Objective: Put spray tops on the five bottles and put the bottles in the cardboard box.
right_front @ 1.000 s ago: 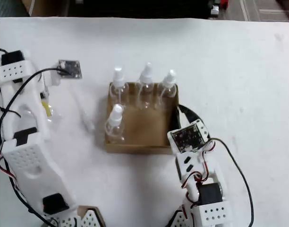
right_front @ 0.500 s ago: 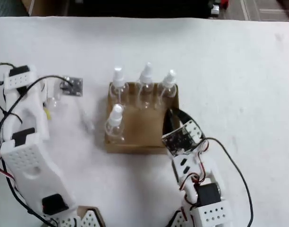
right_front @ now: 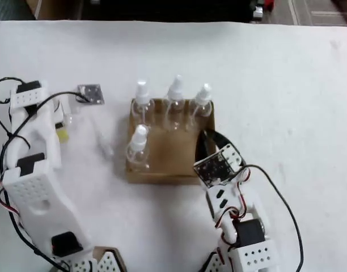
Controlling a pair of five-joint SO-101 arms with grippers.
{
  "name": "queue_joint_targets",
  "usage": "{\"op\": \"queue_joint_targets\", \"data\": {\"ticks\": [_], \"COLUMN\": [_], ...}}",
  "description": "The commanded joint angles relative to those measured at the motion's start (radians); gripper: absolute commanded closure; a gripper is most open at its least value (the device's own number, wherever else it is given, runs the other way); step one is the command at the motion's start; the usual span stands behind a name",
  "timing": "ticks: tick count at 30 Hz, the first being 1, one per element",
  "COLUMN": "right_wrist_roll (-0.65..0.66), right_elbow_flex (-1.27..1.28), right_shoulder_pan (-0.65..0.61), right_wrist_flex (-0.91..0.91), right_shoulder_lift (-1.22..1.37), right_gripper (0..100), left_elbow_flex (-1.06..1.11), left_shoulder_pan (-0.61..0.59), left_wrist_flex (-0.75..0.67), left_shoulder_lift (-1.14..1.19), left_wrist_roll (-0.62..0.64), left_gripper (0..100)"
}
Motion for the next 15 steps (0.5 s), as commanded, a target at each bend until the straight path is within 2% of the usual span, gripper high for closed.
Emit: {"op": "queue_joint_targets", "data": {"ticks": [1,7,9,15], "right_wrist_roll": [0.014,0.014,0.008,0.006], "right_elbow_flex": [0.012,0.012,0.012,-0.009], "right_shoulder_pan": [0.001,0.002,0.004,0.019], "right_wrist_flex": [0.004,0.004,0.001,0.001], "right_shoulder_lift": [-0.001,-0.008,-0.01,-0.012], "right_gripper": [98.1,98.1,98.1,98.1], "left_elbow_flex": [-0.137,-0.367,-0.382,-0.305], "left_shoulder_pan": [0.027,0.07,0.107,0.262], "left_wrist_flex": [0.161,0.522,0.562,0.562], "left_shoulder_lift": [-0.176,-0.513,-0.633,-0.992], "left_wrist_roll": [0.226,0.594,0.703,1.036], "left_gripper": [98,98,98,98]}}
